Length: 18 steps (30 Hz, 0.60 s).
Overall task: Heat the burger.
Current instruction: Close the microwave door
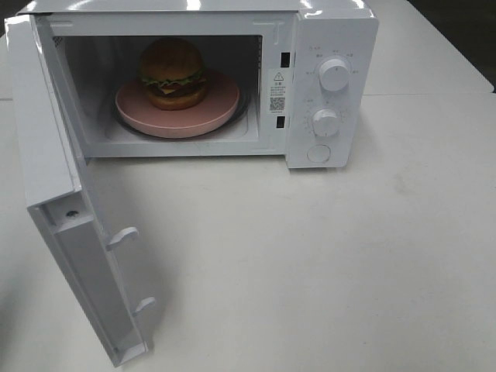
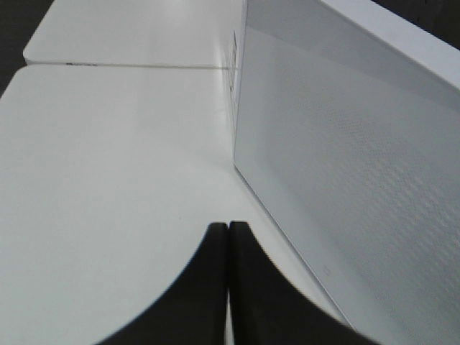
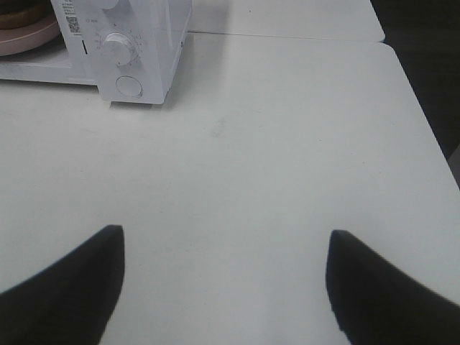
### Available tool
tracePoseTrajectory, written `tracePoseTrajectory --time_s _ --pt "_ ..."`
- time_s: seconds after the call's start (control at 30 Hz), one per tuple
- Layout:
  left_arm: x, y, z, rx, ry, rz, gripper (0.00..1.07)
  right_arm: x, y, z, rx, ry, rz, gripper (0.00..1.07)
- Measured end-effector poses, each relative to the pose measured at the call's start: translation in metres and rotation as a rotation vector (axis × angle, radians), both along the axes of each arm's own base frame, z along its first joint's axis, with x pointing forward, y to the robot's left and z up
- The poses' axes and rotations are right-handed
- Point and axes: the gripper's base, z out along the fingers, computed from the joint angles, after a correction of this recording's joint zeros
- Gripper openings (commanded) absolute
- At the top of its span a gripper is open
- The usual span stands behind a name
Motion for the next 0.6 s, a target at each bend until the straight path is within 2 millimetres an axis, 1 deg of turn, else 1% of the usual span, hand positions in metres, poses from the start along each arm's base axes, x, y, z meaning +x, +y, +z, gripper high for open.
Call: tracePoseTrajectory --time_s 0.03,0.1,0.13,0.27,0.4,0.47,0.5,0.53,0.57,0.6 --pt "0.000 0.000 0.000 0.000 0.000 0.000 0.00 0.000 0.000 0.000 0.000 0.000 0.000 0.75" --pt "0.006 0.003 -0.008 0.015 -0.070 0.026 0.00 0.000 0.000 0.000 0.000 0.000 0.000 0.75" --pt "0.006 0.003 -0.008 0.015 -0.070 0.026 0.00 0.000 0.000 0.000 0.000 0.000 0.000 0.75" --pt "0.013 0.007 -0.018 0.025 -0.150 0.070 0.00 0.000 0.000 0.000 0.000 0.000 0.000 0.75" --pt "0.019 0.008 -0.021 0.030 -0.164 0.085 0.00 0.000 0.000 0.000 0.000 0.000 0.000 0.75" --pt "0.027 0.009 -0.025 0.038 -0.158 0.096 0.00 0.000 0.000 0.000 0.000 0.000 0.000 0.75" --pt "0.027 0.009 -0.025 0.038 -0.158 0.096 0.00 0.000 0.000 0.000 0.000 0.000 0.000 0.75" --pt "0.032 0.010 -0.028 0.049 -0.154 0.100 0.00 0.000 0.000 0.000 0.000 0.000 0.000 0.75" --pt "0.032 0.010 -0.028 0.049 -0.154 0.100 0.00 0.000 0.000 0.000 0.000 0.000 0.000 0.75" --pt "0.038 0.010 -0.033 0.067 -0.143 0.099 0.00 0.000 0.000 0.000 0.000 0.000 0.000 0.75"
